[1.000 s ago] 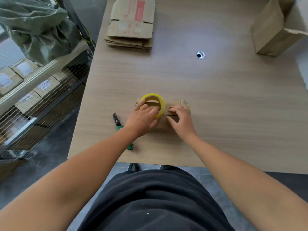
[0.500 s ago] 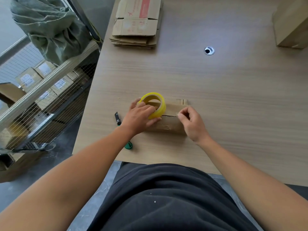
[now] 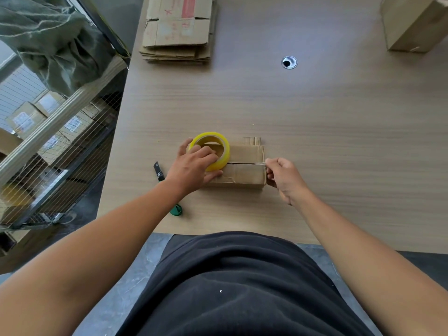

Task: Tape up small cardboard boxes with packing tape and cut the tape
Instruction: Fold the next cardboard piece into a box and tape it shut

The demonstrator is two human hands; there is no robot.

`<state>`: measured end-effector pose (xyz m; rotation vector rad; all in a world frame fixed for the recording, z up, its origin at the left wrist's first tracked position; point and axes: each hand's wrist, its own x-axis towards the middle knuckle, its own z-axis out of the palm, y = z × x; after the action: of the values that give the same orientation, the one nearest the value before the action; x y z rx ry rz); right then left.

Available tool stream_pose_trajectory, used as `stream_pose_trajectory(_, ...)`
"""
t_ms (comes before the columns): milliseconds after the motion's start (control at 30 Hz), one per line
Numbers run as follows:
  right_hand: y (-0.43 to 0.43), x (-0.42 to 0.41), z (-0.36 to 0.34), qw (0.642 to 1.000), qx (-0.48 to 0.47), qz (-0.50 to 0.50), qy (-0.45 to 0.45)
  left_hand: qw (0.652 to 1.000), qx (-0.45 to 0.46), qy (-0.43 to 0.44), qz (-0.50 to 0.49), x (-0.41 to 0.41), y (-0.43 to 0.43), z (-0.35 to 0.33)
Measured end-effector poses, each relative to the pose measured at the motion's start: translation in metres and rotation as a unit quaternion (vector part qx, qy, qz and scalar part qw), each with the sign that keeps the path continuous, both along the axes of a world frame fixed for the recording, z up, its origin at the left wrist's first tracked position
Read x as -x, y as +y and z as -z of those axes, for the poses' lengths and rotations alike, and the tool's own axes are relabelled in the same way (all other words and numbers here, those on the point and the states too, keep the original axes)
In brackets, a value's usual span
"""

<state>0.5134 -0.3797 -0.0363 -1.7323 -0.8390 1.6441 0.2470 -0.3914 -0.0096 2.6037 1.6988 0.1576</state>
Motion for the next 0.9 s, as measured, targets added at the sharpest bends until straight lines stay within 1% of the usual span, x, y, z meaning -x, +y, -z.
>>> stream_pose_trajectory(167,0.000,0.000,0.009,1.000,-0.001,-0.001,0.004,1.000,0.015,0.010,0.006,0.000,0.003,0.000)
stream_pose_trajectory(233,0.000,-0.001,0.009,1.000,0.016,-0.018,0.007,1.000,0.027,0.012,0.008,-0.001,0.006,-0.003)
stream_pose_trajectory(267,0.001,-0.001,0.010,0.998,0.010,-0.046,-0.037,0.999,0.030,0.014,0.011,-0.002,0.007,-0.004)
stream_pose_trajectory(300,0.004,-0.001,0.009,0.987,-0.025,-0.088,-0.134,0.999,0.030,0.018,0.015,-0.002,0.007,-0.004)
stream_pose_trajectory(333,0.008,0.002,0.007,0.956,-0.103,-0.117,-0.247,0.999,0.030,0.023,0.019,-0.002,0.008,-0.005)
stream_pose_trajectory(367,0.012,0.009,0.003,0.910,-0.214,-0.133,-0.328,0.999,0.031,0.025,0.022,-0.002,0.008,-0.005)
stream_pose_trajectory(400,0.017,0.019,-0.002,0.866,-0.314,-0.164,-0.353,0.999,0.032,0.024,0.025,-0.003,0.009,-0.005)
stream_pose_trajectory(433,0.021,0.030,-0.006,0.838,-0.361,-0.222,-0.344,0.999,0.034,0.025,0.027,-0.003,0.010,-0.006)
stream_pose_trajectory(467,0.024,0.040,-0.008,0.820,-0.362,-0.290,-0.335,0.998,0.037,0.029,0.029,-0.004,0.010,-0.008)
stream_pose_trajectory(500,0.025,0.047,-0.005,0.802,-0.337,-0.349,-0.349,0.998,0.037,0.036,0.037,-0.006,0.011,-0.011)
stream_pose_trajectory(533,0.025,0.049,0.002,0.783,-0.319,-0.378,-0.376,0.997,0.030,0.039,0.053,-0.005,0.013,-0.014)
stream_pose_trajectory(567,0.024,0.049,0.008,0.773,-0.312,-0.387,-0.395,0.996,0.016,0.034,0.079,-0.003,0.016,-0.017)
stream_pose_trajectory(600,0.023,0.046,0.009,0.779,-0.308,-0.381,-0.390,0.994,0.002,0.017,0.110,0.000,0.018,-0.023)
stream_pose_trajectory(667,0.022,0.043,0.007,0.809,-0.309,-0.357,-0.349,0.987,0.004,-0.045,0.155,0.008,0.022,-0.039)
stream_pose_trajectory(733,0.021,0.042,0.007,0.813,-0.325,-0.337,-0.345,0.985,0.039,-0.087,0.143,0.016,0.028,-0.059)
stream_pose_trajectory(800,0.021,0.042,0.008,0.807,-0.336,-0.325,-0.360,0.991,0.060,-0.073,0.094,0.026,0.038,-0.078)
stream_pose_trajectory(900,0.021,0.038,0.008,0.787,-0.330,-0.350,-0.386,0.990,0.138,-0.016,0.017,0.055,0.056,-0.091)
